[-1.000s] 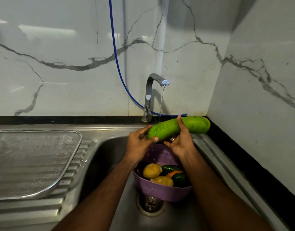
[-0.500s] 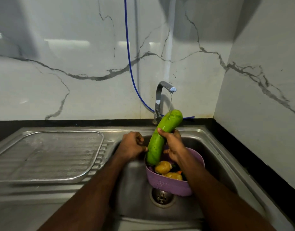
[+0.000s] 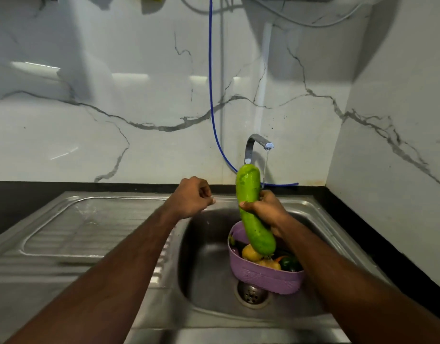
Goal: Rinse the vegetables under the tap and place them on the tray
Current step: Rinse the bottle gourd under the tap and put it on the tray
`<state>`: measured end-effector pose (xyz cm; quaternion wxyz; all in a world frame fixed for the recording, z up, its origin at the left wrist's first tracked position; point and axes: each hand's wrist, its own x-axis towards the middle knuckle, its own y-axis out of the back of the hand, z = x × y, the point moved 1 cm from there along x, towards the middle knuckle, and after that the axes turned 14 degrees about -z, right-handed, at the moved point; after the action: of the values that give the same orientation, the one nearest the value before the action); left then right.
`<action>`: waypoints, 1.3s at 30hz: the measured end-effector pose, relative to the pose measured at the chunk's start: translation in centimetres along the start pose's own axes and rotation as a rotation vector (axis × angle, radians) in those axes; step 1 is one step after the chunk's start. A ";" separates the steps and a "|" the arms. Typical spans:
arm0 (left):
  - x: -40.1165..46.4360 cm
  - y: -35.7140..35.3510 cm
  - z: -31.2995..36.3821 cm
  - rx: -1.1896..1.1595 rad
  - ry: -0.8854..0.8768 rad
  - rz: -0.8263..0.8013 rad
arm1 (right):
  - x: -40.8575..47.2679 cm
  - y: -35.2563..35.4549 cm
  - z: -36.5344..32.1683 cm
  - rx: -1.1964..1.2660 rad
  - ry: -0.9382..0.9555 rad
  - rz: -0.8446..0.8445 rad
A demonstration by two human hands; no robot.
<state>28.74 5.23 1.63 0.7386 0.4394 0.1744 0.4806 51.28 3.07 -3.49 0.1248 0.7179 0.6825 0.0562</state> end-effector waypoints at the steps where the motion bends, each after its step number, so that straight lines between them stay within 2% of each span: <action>1: -0.6 0.8 -0.6 0.006 0.019 0.011 | 0.0 -0.2 -0.5 -0.050 0.004 -0.001; 3: -1.9 2.4 -2.1 0.010 0.056 0.033 | -0.1 -1.0 -1.4 -0.078 -0.009 -0.034; 6: -4.0 4.6 -4.4 0.012 0.092 0.056 | -0.2 -2.5 -1.7 0.114 -0.130 -0.131; 8: -5.3 5.9 -6.3 0.017 0.125 0.058 | 0.0 -4.0 -1.5 0.143 -0.162 -0.141; 9: -5.9 6.4 -7.1 0.020 0.139 0.050 | 0.6 -4.6 -1.1 0.081 -0.137 -0.115; 13: -8.0 8.6 -10.6 0.064 0.177 0.073 | 1.2 -6.9 -3.7 -0.462 -0.037 -0.055; 18: -10.4 11.0 -14.0 0.086 0.231 0.135 | 2.0 -10.7 -9.8 -0.719 0.082 -0.122; 22: -12.3 12.8 -16.1 0.098 0.258 0.117 | 2.6 -15.4 -14.0 -0.703 0.216 -0.216; 26: -13.7 13.2 -18.1 0.137 0.286 0.119 | 2.7 -20.6 -16.9 -0.730 0.218 -0.335; 31: -14.4 12.9 -20.0 0.159 0.268 0.119 | 3.5 -25.4 -16.2 -0.654 0.125 -0.441; 35: -14.2 13.1 -20.8 0.181 0.248 0.120 | 3.7 -27.3 -15.7 -0.834 0.223 -0.428; 39: -14.5 12.9 -21.5 0.195 0.244 0.135 | 4.2 -27.7 -15.6 -0.833 0.210 -0.453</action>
<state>0.01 5.04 -2.09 0.6320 0.4580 0.2787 0.5596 20.87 9.89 4.05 0.3409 0.4307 0.7501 0.3683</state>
